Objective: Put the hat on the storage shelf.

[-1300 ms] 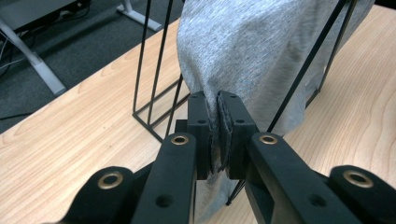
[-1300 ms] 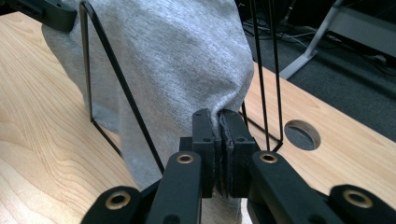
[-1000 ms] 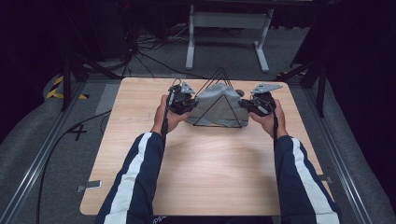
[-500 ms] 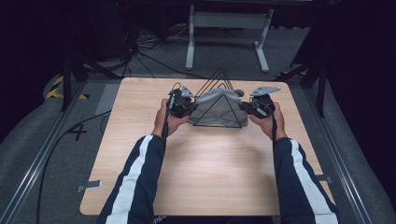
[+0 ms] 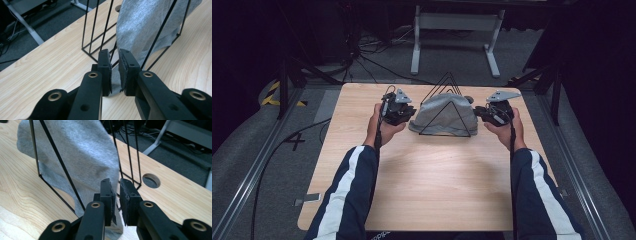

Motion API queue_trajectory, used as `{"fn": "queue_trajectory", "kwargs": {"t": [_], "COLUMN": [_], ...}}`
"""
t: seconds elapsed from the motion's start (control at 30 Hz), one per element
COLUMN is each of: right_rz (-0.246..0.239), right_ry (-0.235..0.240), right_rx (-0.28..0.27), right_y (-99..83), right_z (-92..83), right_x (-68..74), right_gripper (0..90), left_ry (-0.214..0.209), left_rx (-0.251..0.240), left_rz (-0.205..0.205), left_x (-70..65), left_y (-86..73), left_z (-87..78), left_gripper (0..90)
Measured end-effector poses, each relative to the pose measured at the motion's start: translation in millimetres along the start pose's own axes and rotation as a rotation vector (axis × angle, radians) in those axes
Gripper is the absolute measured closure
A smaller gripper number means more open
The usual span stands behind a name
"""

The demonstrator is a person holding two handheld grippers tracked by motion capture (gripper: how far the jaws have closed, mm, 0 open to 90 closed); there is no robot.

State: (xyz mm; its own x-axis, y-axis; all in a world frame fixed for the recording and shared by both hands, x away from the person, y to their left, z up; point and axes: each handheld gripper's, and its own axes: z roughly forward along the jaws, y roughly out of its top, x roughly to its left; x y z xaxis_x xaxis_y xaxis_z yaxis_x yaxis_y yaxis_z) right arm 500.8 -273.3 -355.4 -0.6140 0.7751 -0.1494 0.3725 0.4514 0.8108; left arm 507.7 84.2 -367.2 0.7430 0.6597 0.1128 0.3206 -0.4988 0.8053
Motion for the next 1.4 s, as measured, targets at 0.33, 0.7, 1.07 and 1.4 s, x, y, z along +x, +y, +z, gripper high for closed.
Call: {"fn": "queue_trajectory", "kwargs": {"t": [0.33, 0.7, 1.07, 1.4], "right_rz": [-0.036, -0.045, -0.059, -0.077], "right_ry": [-0.012, -0.020, -0.002, 0.003], "right_rx": [0.020, 0.053, 0.070, 0.101], "right_y": [-2.3, -20.2, -45.9, -77.3], "right_z": [-25.1, -50.9, -71.6, -83.1], "right_x": [2.3, 2.6, 10.3, 21.2], "right_gripper": [77.1, 72.4, 64.5, 55.5], "left_ry": [0.009, 0.002, -0.012, -0.027], "left_rx": [0.007, 0.043, 0.129, 0.173], "left_rz": [0.029, 0.065, 0.125, 0.161], "left_x": [2.6, -3.3, -14.5, -28.3], "left_y": [-18.6, -51.8, -88.6, -118.5], "left_z": [-32.7, -63.8, -77.6, -93.6], "left_gripper": [78.2, 76.4, 71.3, 65.2]}}
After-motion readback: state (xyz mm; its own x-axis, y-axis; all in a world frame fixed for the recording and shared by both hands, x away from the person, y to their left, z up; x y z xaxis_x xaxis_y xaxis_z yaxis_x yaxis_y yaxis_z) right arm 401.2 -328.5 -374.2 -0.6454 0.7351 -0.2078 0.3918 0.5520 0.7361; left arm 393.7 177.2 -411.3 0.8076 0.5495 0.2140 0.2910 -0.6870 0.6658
